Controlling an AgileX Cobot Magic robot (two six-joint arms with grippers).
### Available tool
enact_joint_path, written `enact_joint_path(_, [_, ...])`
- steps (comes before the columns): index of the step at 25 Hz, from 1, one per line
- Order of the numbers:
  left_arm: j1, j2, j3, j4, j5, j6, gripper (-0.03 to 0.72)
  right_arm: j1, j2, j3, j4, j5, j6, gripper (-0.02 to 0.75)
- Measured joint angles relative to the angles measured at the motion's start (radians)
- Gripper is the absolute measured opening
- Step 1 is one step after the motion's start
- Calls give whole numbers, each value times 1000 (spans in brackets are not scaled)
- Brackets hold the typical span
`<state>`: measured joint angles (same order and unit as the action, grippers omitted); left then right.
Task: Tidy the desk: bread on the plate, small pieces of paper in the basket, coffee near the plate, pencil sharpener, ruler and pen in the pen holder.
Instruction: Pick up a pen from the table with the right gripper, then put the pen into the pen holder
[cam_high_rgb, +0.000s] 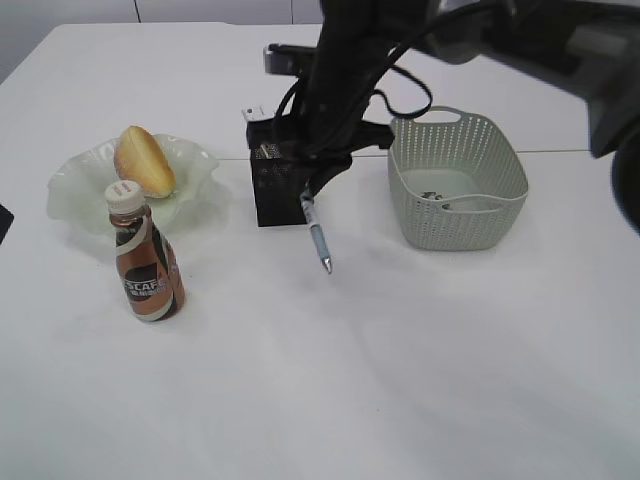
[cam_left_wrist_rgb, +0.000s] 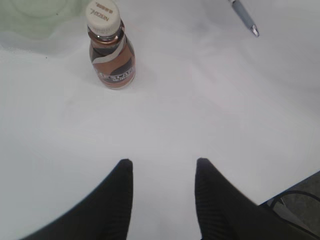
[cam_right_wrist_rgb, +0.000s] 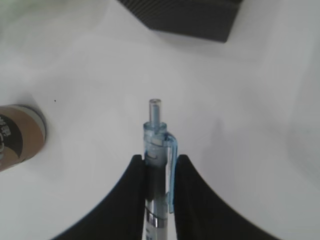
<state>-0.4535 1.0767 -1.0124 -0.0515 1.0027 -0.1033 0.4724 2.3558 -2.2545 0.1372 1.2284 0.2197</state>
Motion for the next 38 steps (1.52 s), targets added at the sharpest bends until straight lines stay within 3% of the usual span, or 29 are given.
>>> enact_joint_path(4, [0, 0, 0, 0, 0, 0, 307, -62, -64, 0, 31, 6, -77, 97])
enact_joint_path(10, [0, 0, 0, -2, 0, 0, 307, -169, -100, 0, 189, 6, -246, 97])
enact_joint_path(17, [0, 0, 0, -25, 0, 0, 307, -252, -100, 0, 421, -166, -485, 97])
enact_joint_path(27, [0, 0, 0, -35, 0, 0, 307, -256, -35, 0, 771, -377, -848, 97])
enact_joint_path(38, [0, 0, 0, -35, 0, 0, 307, -267, 41, 2, 1034, -440, -1144, 97])
